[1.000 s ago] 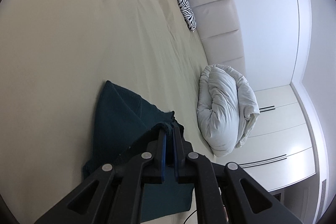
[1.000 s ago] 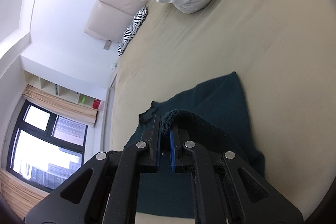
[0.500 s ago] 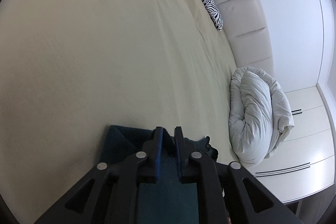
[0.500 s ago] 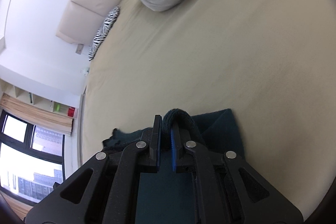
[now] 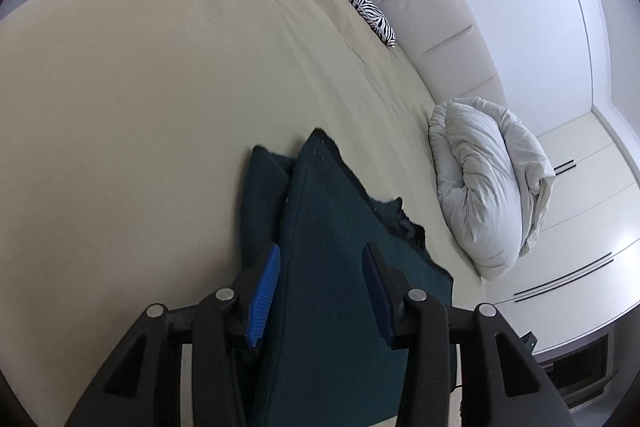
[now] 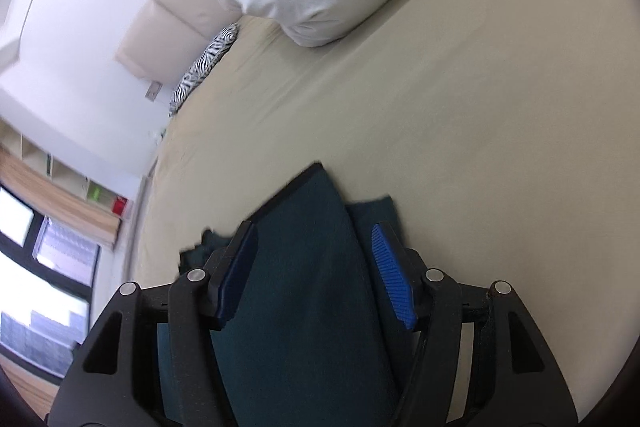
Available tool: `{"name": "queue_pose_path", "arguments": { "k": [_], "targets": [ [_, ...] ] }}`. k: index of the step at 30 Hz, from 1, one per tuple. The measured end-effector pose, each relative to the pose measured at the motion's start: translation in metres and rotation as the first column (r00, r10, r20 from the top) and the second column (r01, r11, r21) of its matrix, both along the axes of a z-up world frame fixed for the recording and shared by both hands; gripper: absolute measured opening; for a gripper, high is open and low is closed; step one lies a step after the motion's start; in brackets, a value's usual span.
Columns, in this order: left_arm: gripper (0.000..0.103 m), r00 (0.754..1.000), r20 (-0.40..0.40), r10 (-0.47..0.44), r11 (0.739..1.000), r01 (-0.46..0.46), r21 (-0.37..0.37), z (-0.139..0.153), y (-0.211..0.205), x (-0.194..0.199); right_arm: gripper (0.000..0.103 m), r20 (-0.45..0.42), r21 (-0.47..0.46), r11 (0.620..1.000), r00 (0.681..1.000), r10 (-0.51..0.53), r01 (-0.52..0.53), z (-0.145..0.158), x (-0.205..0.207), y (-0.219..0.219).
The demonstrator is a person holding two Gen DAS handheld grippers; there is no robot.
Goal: Fold small clothes
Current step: 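Lay the hem down on the sweater and open the right gripper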
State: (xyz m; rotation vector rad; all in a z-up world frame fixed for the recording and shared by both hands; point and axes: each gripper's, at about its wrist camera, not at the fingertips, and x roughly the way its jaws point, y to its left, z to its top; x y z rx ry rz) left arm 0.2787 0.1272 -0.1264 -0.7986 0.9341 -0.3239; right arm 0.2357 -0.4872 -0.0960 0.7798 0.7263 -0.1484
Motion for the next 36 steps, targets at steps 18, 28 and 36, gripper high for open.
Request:
{"name": "queue_pose_path", "arguments": {
  "k": [18, 28, 36],
  "targets": [
    [0.044, 0.995, 0.067, -0.077, 0.963, 0.057, 0.265, -0.010, -0.020, -0.073, 0.052, -0.093, -0.196, 0.968, 0.985, 0.143, -0.159, -0.007, -0.143, 0.058],
    [0.029, 0.992, 0.073, -0.100, 0.947, 0.072, 0.311, -0.013, -0.022, -0.081, 0.047, -0.099, -0.229, 0.956, 0.981, 0.164, -0.183, -0.001, -0.148, 0.062],
    [0.025, 0.991, 0.091, -0.097, 0.940, 0.061, 0.335, -0.014, -0.021, -0.087, 0.039, -0.132, -0.244, 0.948, 0.975, 0.179, -0.207, -0.007, -0.143, 0.060]
  ]
}}
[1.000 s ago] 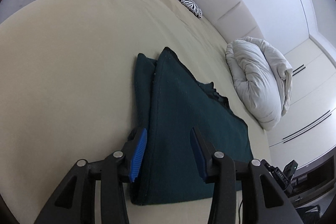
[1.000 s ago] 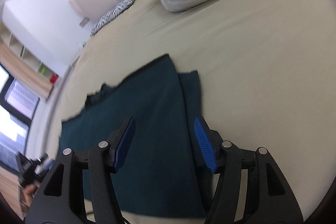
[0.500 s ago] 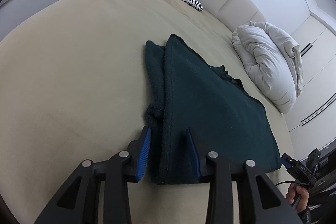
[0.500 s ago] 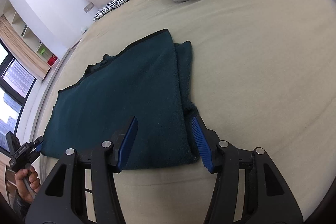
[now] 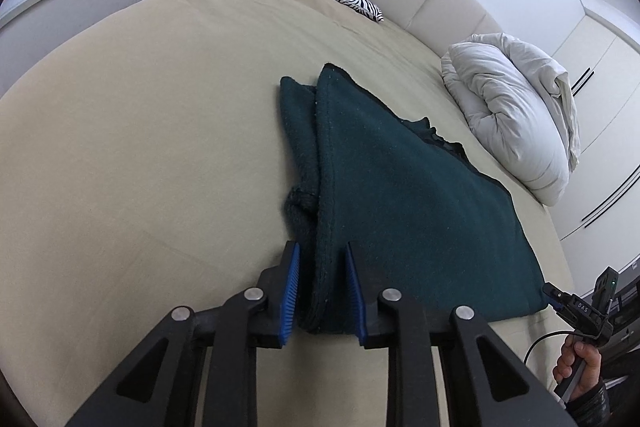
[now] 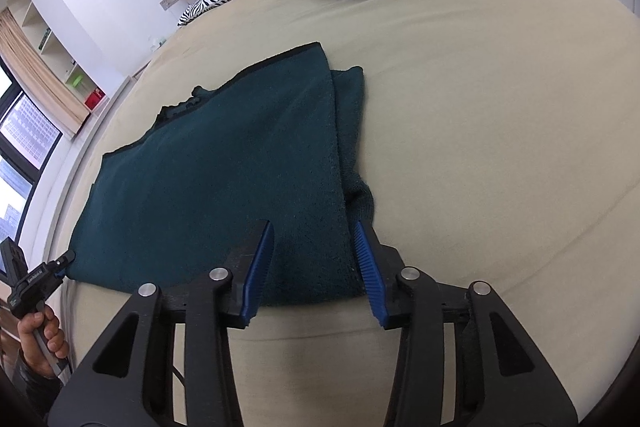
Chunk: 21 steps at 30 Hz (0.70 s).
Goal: Fold small clothes
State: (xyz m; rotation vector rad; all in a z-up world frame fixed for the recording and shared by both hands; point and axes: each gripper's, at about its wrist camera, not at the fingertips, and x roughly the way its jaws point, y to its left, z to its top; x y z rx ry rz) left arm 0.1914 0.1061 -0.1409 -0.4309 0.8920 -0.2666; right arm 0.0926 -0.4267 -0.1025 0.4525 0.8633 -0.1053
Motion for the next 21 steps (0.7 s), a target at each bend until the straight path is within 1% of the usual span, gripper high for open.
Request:
{"name": "queue_pose_path", "arguments": {
  "k": [4, 6, 8, 10, 13, 16, 21],
  "targets": [
    [0.025, 1.000, 0.018, -0.007, 0.999, 0.006, 0.032, 0.000, -0.001, -0.003, 0.039, -0.023, 0.007, 1.000, 1.000, -0.006, 0.006, -0.007, 0.005, -0.004],
    [0.025, 1.000, 0.028, -0.007, 0.999, 0.006, 0.047, 0.001, -0.002, -0.004, 0.036, -0.031, 0.011, 1.000, 0.999, -0.010, 0.010, -0.011, 0.006, -0.005],
    [0.023, 0.999, 0.038, -0.012, 0.998, 0.009, 0.062, 0.002, -0.003, -0.005, 0.023, -0.031, -0.002, 1.000, 0.999, -0.006, 0.006, -0.010, 0.006, -0.004],
    [0.012, 0.999, 0.039, -0.019, 0.997, 0.017, 0.070, 0.002, -0.005, -0.005, 0.017, -0.032, -0.020, 1.000, 0.999, 0.000, -0.001, -0.009, 0.007, -0.002],
    [0.009, 0.998, 0.049, -0.025, 0.994, 0.020, 0.106, 0.003, -0.009, -0.006, 0.008, -0.031, -0.041, 0.999, 0.999, 0.007, -0.008, -0.006, 0.007, 0.001],
    [0.008, 0.998, 0.060, -0.021, 0.992, 0.013, 0.128, 0.005, -0.011, -0.009, 0.007, -0.029, -0.056, 0.998, 0.999, 0.013, -0.014, -0.004, 0.008, 0.003],
    [0.007, 0.998, 0.067, -0.009, 0.994, 0.001, 0.113, 0.007, -0.008, -0.013, 0.005, -0.011, -0.079, 0.997, 1.000, 0.014, -0.015, 0.001, 0.007, 0.006]
  ]
}}
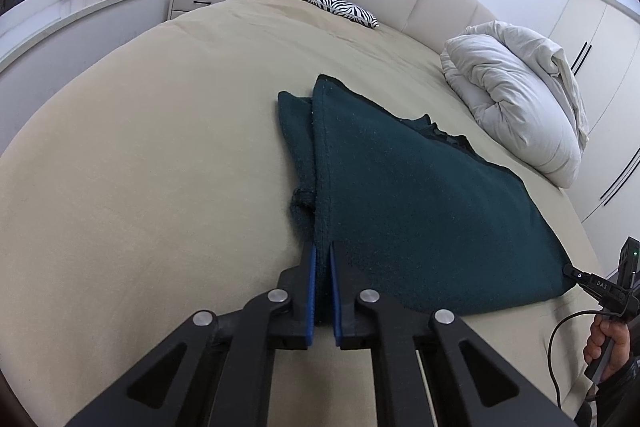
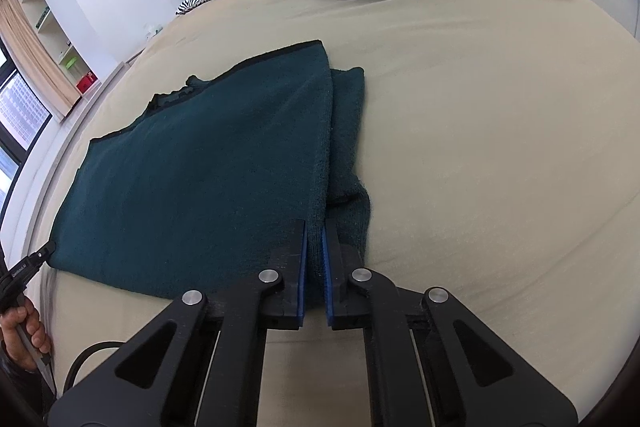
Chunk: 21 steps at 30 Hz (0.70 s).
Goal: Fold small clothes
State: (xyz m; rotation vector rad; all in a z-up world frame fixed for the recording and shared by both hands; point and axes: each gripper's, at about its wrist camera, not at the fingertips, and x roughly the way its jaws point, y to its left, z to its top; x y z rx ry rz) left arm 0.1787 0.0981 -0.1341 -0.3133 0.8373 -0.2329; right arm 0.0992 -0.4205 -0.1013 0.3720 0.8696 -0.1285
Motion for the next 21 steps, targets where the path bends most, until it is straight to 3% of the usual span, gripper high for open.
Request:
{"name": "queue_pose_path", "arguments": {
  "k": [13, 16, 21],
  "targets": [
    [0.007, 1.000, -0.016, 0.013, 0.999, -0.014, -0.033, -0.009, 0.009, -0.016, 0.005, 0.003, -0.024, 0.999, 1.000, 0.026, -0.026, 0.004, -0.012, 0.011],
    [0.008, 0.999, -0.049, 0.019, 0.999, -0.021, -0.040, -0.016, 0.009, -0.011, 0.005, -0.048, -0.056, 0.998, 0.998, 0.028, -0.031, -0.007, -0.007, 0.012],
    [0.010, 0.998, -0.063, 0.016, 0.998, -0.020, -0.056, -0.020, 0.011, -0.008, 0.005, -0.047, 0.007, 1.000, 0.999, 0.000, 0.001, -0.012, -0.010, 0.004]
  ]
}}
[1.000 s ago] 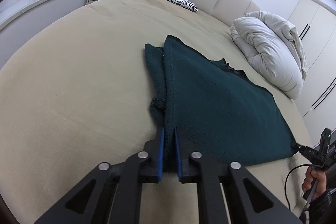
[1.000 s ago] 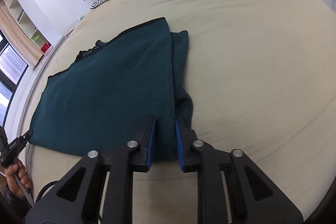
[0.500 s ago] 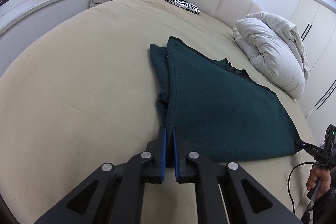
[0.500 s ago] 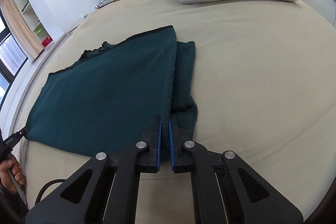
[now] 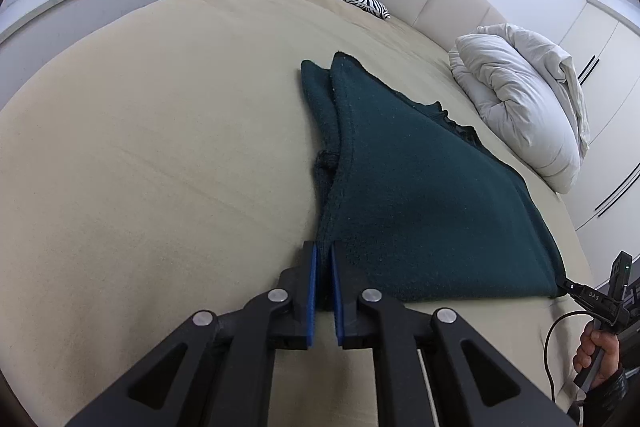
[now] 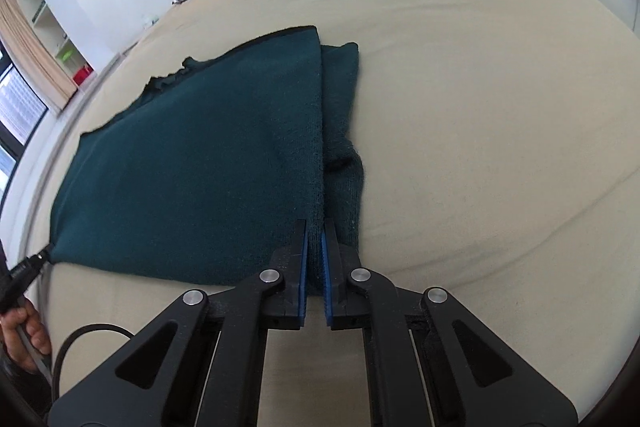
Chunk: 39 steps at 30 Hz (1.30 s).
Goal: Fold small clothes
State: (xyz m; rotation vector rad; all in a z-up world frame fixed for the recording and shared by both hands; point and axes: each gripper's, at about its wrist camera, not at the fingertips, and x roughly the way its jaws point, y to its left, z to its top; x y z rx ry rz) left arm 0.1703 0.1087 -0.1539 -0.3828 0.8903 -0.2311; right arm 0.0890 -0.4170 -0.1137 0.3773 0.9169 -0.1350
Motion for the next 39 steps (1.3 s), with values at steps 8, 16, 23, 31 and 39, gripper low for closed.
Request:
{"name": "queue_pose_path", "arguments": {
  "k": [8, 16, 23, 31, 39],
  "targets": [
    [0.009, 1.000, 0.001, -0.005, 1.000, 0.005, 0.000, -0.001, 0.001, 0.000, 0.005, -0.001, 0.085, 0.996, 0.999, -0.037, 0.037, -0.007, -0.001, -0.012],
    [0.009, 1.000, -0.004, -0.007, 1.000, 0.007, -0.006, -0.002, 0.002, -0.001, 0.005, 0.017, 0.194, 0.978, 0.997, -0.079, 0.074, 0.003, -0.007, -0.023],
    [0.009, 1.000, -0.016, -0.019, 1.000, 0.019, -0.011, -0.003, 0.003, 0.001, 0.005, -0.011, 0.191, 0.978, 0.996, -0.087, 0.088, -0.008, -0.008, -0.023],
    [0.009, 0.999, -0.019, -0.036, 0.999, 0.037, 0.003, -0.002, 0.003, -0.001, 0.005, 0.011, 0.242, 0.965, 0.994, -0.107, 0.101, -0.027, -0.006, -0.032],
    [0.008, 1.000, -0.014, -0.025, 1.000, 0.025, 0.018, -0.001, 0.001, -0.007, 0.005, 0.012, 0.225, 0.969, 0.994, -0.105, 0.099, -0.028, -0.001, -0.031]
  ]
}}
